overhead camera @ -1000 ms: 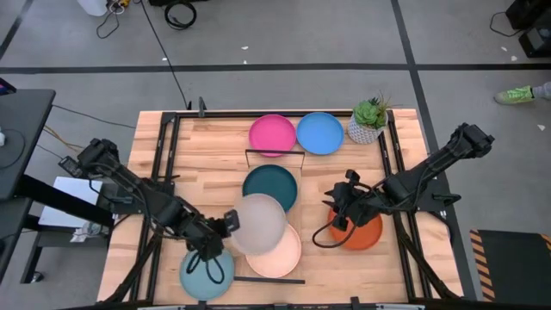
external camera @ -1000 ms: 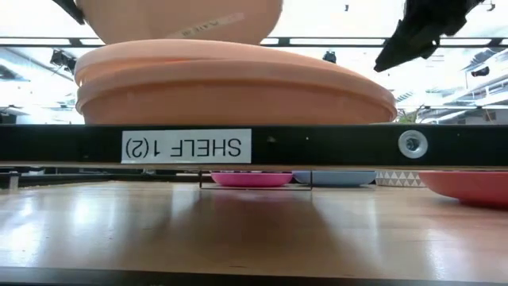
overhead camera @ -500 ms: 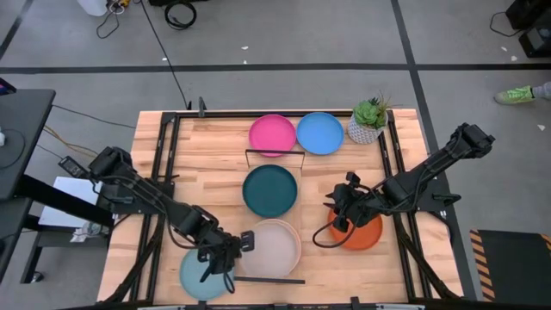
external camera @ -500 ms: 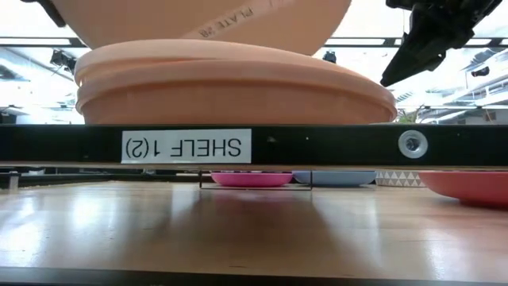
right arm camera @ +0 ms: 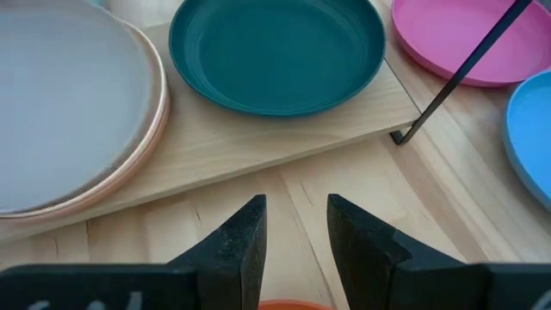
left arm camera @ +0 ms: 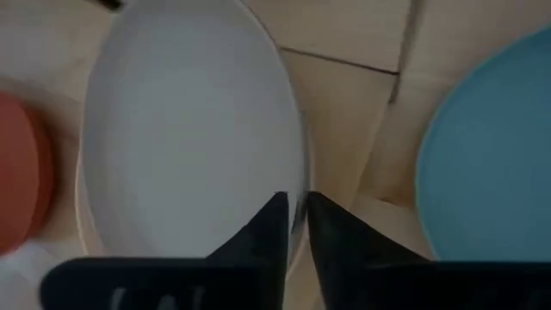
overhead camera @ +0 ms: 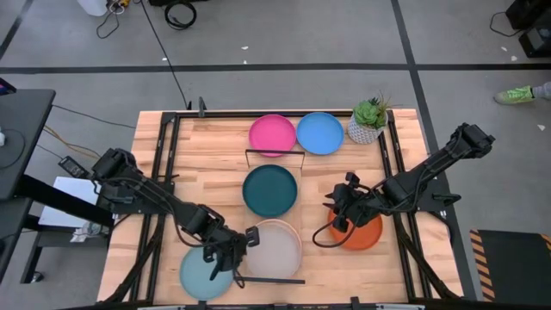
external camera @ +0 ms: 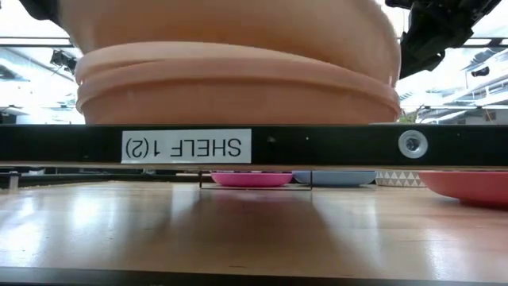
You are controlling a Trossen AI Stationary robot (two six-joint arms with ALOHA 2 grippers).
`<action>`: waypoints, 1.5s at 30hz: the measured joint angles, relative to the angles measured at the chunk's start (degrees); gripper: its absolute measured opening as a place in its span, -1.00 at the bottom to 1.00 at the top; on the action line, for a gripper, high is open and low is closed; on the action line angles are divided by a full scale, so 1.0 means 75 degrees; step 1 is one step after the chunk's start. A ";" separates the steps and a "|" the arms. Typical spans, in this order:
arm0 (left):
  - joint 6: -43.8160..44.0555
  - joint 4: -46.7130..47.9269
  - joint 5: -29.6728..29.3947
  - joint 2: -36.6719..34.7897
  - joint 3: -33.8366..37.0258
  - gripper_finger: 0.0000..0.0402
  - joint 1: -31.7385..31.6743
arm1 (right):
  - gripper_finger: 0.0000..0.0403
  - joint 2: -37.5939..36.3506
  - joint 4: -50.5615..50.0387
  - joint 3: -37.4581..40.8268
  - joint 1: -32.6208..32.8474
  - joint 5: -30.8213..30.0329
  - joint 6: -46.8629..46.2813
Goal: Place and stack plates onto a shelf
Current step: Stack the gray plate on top of the white plate on the shelf, then stack the orange plate on top of the dark green plate on the shelf
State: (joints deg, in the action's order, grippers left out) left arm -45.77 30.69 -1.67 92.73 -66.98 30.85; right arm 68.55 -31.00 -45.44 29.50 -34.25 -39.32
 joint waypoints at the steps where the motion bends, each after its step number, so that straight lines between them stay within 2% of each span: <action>1: 0.0068 -0.0011 0.0018 0.0000 0.0000 -0.66 -0.0036 | -0.36 0.0000 0.0008 0.0002 0.0000 0.0027 0.0002; 6: 0.0223 -0.0014 0.0231 -0.0006 0.0000 -0.49 -0.0079 | -0.36 0.0003 0.0040 0.0002 0.0000 0.0118 0.0002; 10: 0.0232 -0.0011 0.0251 -0.0006 0.0000 -0.45 -0.0086 | -0.36 0.0003 0.0044 0.0002 0.0000 0.0118 0.0002; 16: 0.0984 -0.0098 0.0452 0.0297 -0.0003 -0.50 -0.0474 | -0.36 0.0006 0.0227 0.0002 0.0000 0.0113 0.0051; 26: 0.1109 -0.0113 0.0839 0.0303 -0.0005 -0.63 -0.0574 | -0.36 0.0009 0.0251 0.0002 0.0009 0.0113 0.0110; 30: 0.1233 -0.0110 0.0790 0.0303 -0.0006 -0.64 -0.0575 | -0.36 0.0009 0.0280 0.0002 0.0009 0.0107 0.0127; 35: 0.1847 -0.0097 0.0260 0.0499 -0.0006 -0.64 -0.0599 | -0.36 0.0009 0.0371 0.0002 0.0086 0.0107 0.0172; 40: 0.1818 -0.0018 0.0017 0.0535 0.0000 -0.64 -0.0630 | -0.36 0.0009 0.0443 0.0002 0.0190 0.0029 0.0221; 45: 0.1835 -0.0157 0.0012 0.0004 -0.0084 -0.64 -0.0562 | -0.36 -0.0046 0.0333 0.0004 0.0254 -0.0017 0.0270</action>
State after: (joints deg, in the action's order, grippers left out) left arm -32.00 29.51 -1.58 92.76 -67.61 26.64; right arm 68.21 -28.51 -45.41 31.40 -34.38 -37.30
